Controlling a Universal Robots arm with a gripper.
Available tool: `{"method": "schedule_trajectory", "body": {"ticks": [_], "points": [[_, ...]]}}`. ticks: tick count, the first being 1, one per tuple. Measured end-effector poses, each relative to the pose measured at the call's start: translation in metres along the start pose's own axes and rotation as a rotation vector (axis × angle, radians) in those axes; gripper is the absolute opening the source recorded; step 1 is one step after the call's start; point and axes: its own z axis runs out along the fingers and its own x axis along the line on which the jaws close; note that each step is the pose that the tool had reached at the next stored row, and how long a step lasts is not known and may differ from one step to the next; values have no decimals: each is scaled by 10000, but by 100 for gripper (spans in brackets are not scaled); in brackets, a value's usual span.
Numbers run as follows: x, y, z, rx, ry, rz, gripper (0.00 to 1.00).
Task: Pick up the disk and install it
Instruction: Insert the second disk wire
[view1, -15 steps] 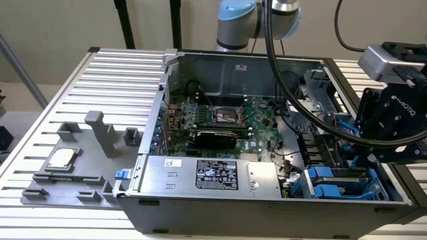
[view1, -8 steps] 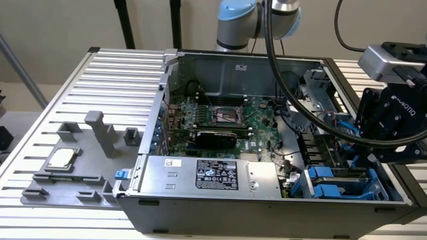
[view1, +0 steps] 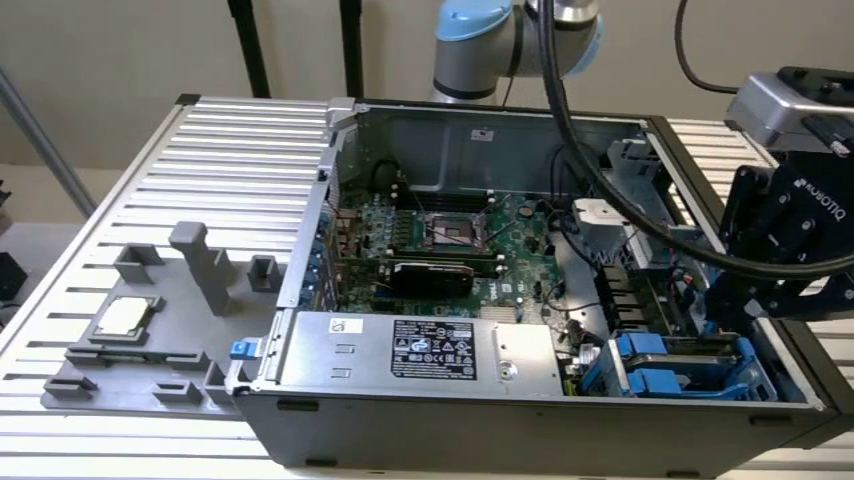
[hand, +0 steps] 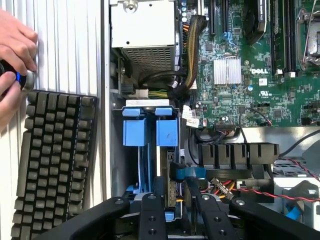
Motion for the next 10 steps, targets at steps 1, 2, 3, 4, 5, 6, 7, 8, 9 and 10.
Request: {"method": "schedule_trajectory", "body": {"ticks": [1,2,3,4,5,6,7,8,9,10], "points": [[2,-1,-45,-3,-1,-1,100],[4,1,-73,-4,2,1,100],[5,1,-78,-5,-1,0,100],[4,1,-77,-5,-2,0,100],[3,1,-76,-5,-2,0,100],[0,5,-74,-5,4,-1,100],[-3,9,-69,-4,18,0,100],[-8,16,-59,-3,34,1,100],[-12,24,-48,0,57,4,100],[-19,31,-34,4,79,6,100]]}}
